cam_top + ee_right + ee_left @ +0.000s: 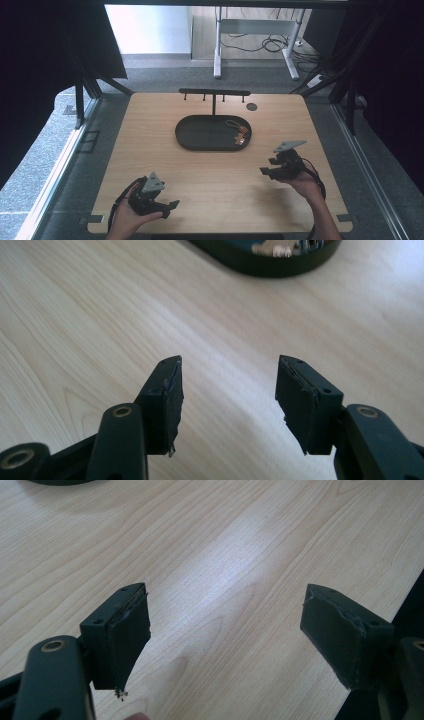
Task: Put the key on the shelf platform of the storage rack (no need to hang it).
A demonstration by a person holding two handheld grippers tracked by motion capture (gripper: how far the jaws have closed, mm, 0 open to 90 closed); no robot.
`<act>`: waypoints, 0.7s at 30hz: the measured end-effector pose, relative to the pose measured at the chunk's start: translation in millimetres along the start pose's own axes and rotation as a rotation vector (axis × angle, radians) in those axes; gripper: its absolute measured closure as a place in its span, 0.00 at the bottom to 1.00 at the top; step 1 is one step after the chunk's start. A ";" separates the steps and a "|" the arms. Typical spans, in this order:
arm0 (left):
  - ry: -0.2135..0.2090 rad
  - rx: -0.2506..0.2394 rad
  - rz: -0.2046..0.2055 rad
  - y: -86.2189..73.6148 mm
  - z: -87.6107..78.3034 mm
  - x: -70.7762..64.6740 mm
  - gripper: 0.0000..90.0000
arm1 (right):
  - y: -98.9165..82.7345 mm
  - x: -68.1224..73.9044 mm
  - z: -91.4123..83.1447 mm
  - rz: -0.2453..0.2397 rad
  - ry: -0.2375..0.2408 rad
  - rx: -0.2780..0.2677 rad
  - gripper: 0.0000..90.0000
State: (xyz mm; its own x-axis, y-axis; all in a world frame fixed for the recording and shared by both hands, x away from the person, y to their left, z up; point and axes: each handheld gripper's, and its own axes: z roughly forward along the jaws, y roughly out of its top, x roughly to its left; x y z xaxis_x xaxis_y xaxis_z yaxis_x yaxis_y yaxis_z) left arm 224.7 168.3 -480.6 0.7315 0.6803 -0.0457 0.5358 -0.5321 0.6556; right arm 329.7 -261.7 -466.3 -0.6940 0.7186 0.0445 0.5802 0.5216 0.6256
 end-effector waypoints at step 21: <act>0.007 -0.017 -0.001 1.0 -4.4 -0.3 0.23 | -47.7 9.8 13.6 0.020 -0.042 -0.045 0.42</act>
State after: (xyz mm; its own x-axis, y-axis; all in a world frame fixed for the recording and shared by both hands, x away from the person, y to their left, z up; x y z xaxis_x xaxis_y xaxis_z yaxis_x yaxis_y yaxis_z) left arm 223.1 169.8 -476.6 0.7278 0.6846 -0.0411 0.5296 -0.5229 0.6680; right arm 301.0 -273.3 -506.4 -0.6631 0.7481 0.0250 0.5737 0.4865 0.6590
